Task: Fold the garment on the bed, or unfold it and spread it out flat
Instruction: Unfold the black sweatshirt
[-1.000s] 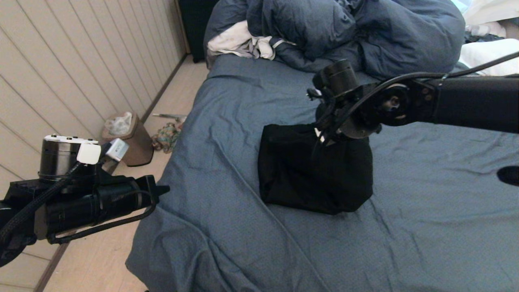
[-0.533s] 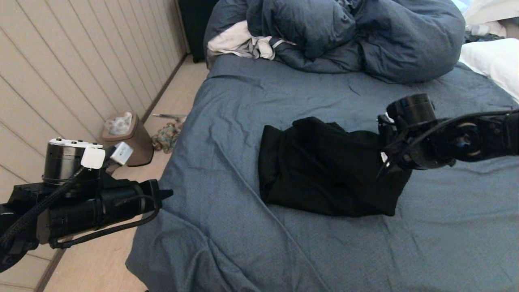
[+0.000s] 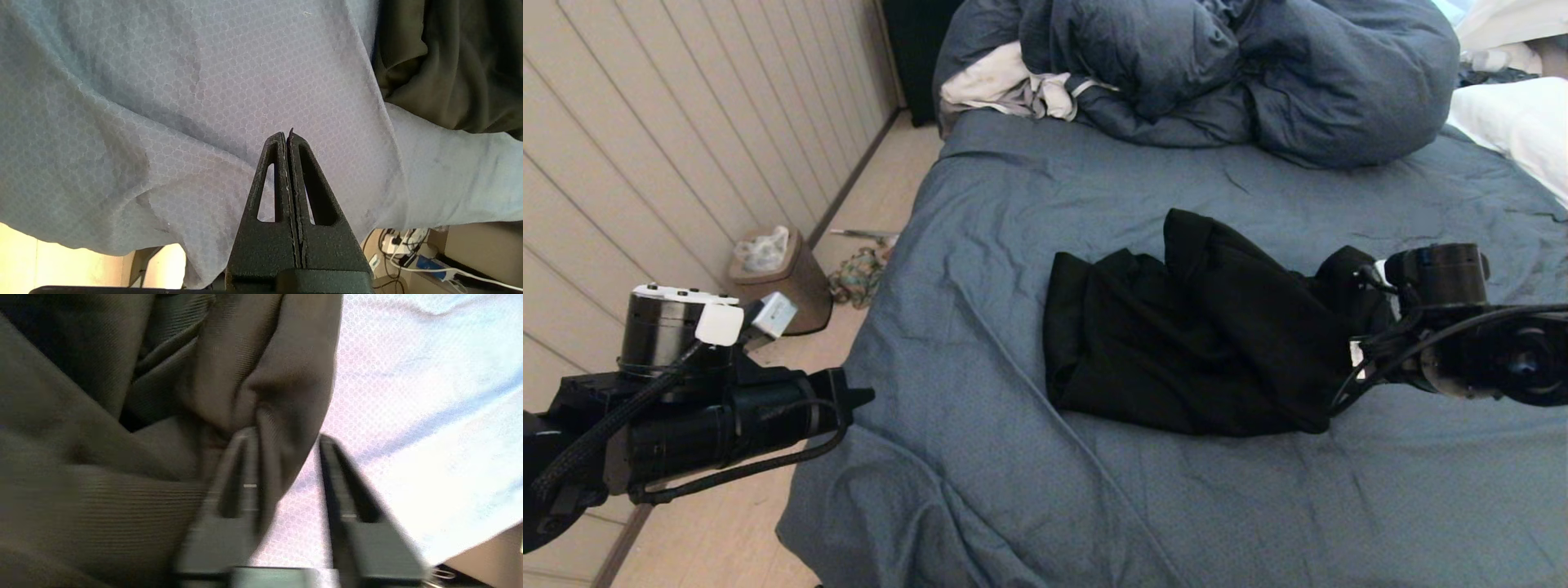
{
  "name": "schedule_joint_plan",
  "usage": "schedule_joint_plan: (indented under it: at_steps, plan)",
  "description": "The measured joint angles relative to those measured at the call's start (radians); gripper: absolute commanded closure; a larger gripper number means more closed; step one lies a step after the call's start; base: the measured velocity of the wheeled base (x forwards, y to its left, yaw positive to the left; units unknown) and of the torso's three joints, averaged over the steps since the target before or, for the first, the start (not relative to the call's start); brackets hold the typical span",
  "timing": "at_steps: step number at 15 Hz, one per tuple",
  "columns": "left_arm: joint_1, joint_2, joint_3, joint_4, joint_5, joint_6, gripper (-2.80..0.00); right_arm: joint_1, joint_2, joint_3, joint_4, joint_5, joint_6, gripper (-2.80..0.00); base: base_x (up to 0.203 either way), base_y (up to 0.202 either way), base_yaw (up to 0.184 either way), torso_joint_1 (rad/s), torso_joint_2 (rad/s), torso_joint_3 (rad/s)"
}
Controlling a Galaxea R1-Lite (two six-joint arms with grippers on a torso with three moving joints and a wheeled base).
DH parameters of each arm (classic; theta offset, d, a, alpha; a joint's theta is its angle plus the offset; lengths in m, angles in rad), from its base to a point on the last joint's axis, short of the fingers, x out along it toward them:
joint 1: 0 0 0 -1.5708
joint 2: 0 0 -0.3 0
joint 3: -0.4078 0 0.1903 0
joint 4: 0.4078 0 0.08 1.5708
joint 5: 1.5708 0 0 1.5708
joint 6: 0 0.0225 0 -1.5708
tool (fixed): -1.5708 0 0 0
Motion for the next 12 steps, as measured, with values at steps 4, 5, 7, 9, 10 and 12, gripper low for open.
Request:
schedule_joint_plan:
  at_steps: [4,5,7,9,10,12]
  plan:
    - [-0.004,0.001,0.003,0.000,0.000,0.000,0.00,-0.062,-0.067,0.003,-0.081,0.050,0.041,-2.80,0.000,0.000,0.000,0.000,0.00,0.000]
    - [-0.004,0.001,0.003,0.000,0.000,0.000,0.00,-0.083,-0.093,0.002,-0.093,0.057,0.057,-2.80,0.000,0.000,0.000,0.000,0.00,0.000]
    - [-0.004,0.002,0.004,0.000,0.000,0.000,0.00,-0.132,-0.155,-0.011,-0.098,0.081,0.074,-2.80,0.000,0.000,0.000,0.000,0.00,0.000]
    - [-0.007,0.004,0.004,0.000,0.000,0.001,0.00,-0.190,-0.230,-0.034,-0.093,0.125,0.079,-2.80,0.000,0.000,0.000,0.000,0.00,0.000]
    - [-0.010,0.005,0.004,0.000,0.001,0.000,0.00,-0.210,-0.277,-0.042,-0.088,0.153,0.080,0.00,0.000,0.000,0.000,0.000,0.00,0.000]
    - [-0.015,0.008,0.005,0.000,0.001,0.000,0.00,-0.200,-0.360,-0.033,-0.042,0.203,0.082,0.00,0.000,0.000,0.000,0.000,0.00,0.000]
